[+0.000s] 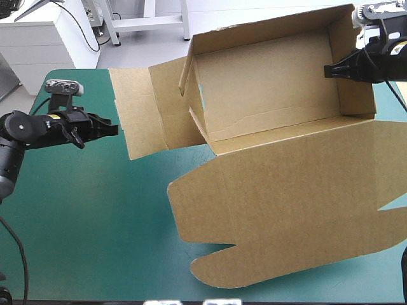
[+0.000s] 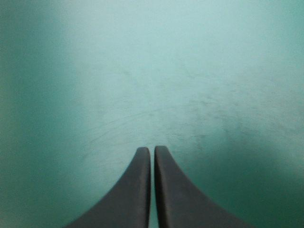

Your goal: Fold the box

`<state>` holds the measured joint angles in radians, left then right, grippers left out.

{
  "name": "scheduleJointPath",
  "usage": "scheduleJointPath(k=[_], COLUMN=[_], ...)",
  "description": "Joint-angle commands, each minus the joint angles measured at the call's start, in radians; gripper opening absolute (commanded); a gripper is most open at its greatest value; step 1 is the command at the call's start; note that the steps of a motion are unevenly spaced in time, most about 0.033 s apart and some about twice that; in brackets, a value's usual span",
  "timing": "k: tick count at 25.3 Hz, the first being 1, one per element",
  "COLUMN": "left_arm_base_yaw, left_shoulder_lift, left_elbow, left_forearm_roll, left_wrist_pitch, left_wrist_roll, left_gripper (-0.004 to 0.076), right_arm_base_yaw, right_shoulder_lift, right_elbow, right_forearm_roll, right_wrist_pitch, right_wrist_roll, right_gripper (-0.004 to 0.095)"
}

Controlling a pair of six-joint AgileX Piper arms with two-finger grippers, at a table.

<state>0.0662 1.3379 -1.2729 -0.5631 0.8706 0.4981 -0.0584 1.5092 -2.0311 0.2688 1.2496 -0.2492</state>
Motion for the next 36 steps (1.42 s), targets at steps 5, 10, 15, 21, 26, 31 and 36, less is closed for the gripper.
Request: scheduleJointPath(k=[5,10,15,21,26,31,36], left_arm_base_yaw=[0.004,0.004,0.004,0.004,0.004,-0.028,-0.056], left_shoulder_lift=[0.086,0.169,0.211,0.213,0.211,0.207,0.200], left_elbow=[-0.026,-0.026,-0.026,-0.026,-0.026,-0.028,-0.029], left_forearm_roll=[-0.439,-0.722,-0.932,-0.962,-0.981,-0.986,-1.058], left_wrist_pitch=[0.060,0.208,0.410,0.426,0.426,0.426,0.426], left_wrist_roll=[0.271,0.437,0.575,0.577,0.571,0.557,0.557], left_gripper=[0.0018,0.0018,0.0015,0.0015,0.0015,0.0015,0.0015], right_arm_base_yaw=[-0.008,-0.008,-0.008,-0.006,-0.006,-0.005,-0.005], right_shoulder_lift=[-0.042,-0.042,-0.038,-0.004,0.036,0.072,0.079], right_elbow=[-0.027,-0.027,-0.027,-0.013,0.062,0.062,0.064], right_forearm_roll=[0.069,0.069,0.053,0.054,0.058,0.095,0.084], right_wrist_pitch=[-0.004,-0.004,-0.004,-0.004,-0.040,-0.084,-0.100], right_wrist_roll=[0.006,0.009,0.013,0.028,0.032,0.049,0.057], right_gripper=[-0.0021,-0.0021,-0.0021,-0.0021,-0.0019,-0.0019,-0.0017])
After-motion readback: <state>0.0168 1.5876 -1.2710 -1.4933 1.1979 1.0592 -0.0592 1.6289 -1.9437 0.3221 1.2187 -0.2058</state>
